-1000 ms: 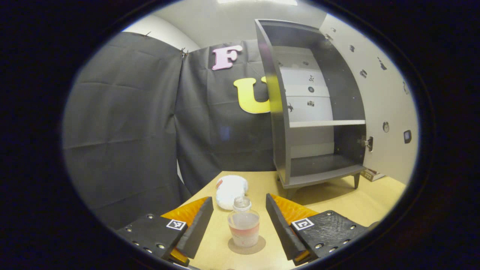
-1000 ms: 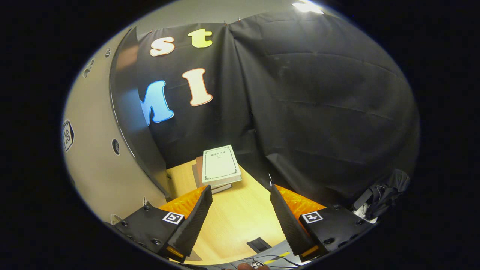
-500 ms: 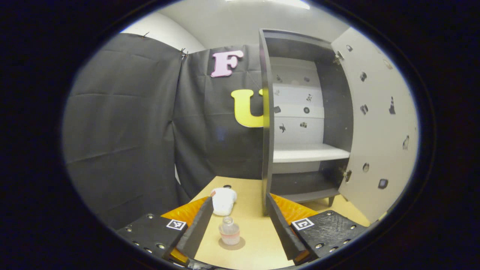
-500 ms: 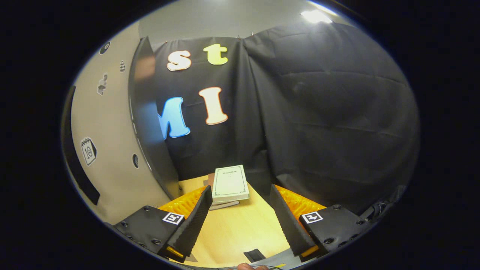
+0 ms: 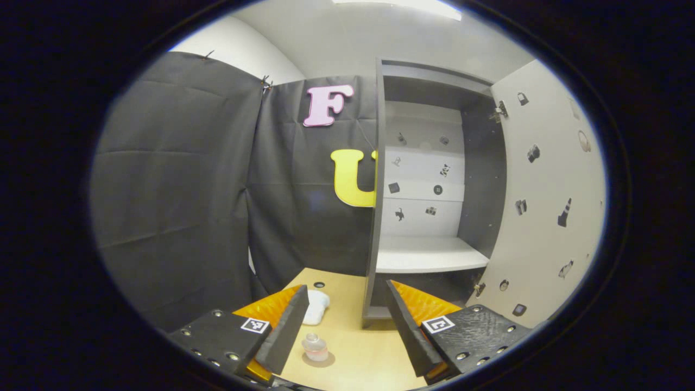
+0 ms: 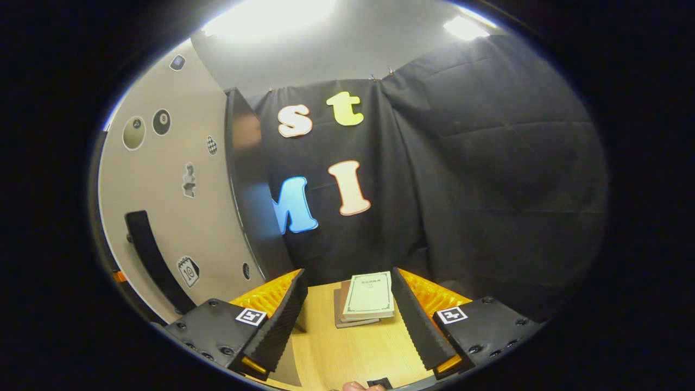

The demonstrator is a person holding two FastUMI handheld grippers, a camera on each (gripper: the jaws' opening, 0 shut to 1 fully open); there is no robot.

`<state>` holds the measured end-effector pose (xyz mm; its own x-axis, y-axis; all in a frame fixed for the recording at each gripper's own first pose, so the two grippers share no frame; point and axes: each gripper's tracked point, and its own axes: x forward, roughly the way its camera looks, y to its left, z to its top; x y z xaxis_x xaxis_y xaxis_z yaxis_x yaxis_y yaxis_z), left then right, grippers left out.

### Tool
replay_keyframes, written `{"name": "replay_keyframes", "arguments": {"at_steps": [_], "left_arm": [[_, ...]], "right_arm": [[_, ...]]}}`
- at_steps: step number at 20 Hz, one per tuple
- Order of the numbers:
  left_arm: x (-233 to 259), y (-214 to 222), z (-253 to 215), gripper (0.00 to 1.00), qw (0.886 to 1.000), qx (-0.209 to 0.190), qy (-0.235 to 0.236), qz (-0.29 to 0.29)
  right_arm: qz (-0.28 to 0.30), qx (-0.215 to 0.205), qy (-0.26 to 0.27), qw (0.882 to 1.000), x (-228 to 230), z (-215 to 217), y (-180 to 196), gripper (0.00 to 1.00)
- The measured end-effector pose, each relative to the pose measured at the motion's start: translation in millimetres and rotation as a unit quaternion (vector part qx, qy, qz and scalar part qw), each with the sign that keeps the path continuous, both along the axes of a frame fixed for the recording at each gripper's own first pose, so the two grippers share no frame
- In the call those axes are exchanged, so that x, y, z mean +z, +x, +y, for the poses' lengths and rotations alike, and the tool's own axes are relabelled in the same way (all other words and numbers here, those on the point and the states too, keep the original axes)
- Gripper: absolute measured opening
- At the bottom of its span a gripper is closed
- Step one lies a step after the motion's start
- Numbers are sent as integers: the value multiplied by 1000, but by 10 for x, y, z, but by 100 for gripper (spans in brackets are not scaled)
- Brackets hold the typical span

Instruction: Open the cabinet door with the right hand, grasp the bottle in the cabinet with the left hand and place it on the coaster, then close the cabinet door with the right hand.

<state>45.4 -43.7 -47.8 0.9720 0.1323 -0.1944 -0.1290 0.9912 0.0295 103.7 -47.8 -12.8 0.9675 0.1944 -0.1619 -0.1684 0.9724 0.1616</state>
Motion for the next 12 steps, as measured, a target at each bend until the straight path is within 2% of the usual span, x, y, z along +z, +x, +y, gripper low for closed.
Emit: {"name": "replay_keyframes", "arguments": {"at_steps": [1, 2, 6, 10, 11, 12], "left_arm": [[43, 0, -29, 84, 1000, 3, -5, 1], [99, -18, -33, 84, 1000, 9, -10, -1], [302, -110, -68, 85, 999, 33, -12, -13], [422, -184, -87, 84, 999, 33, 2, -20], [430, -181, -61, 84, 999, 33, 8, -20], [424, -158, -27, 88, 999, 34, 10, -21]], "right_arm": [[-5, 20, 0, 1000, 55, 88, -9, 98], [-9, 40, -1, 999, 94, 187, -28, 93], [-19, 110, 0, 994, 238, 494, -123, 93], [-22, 135, -17, 990, 306, 569, -184, 92], [-21, 138, -20, 990, 314, 592, -204, 98], [-20, 139, -24, 990, 316, 633, -222, 98]]}}
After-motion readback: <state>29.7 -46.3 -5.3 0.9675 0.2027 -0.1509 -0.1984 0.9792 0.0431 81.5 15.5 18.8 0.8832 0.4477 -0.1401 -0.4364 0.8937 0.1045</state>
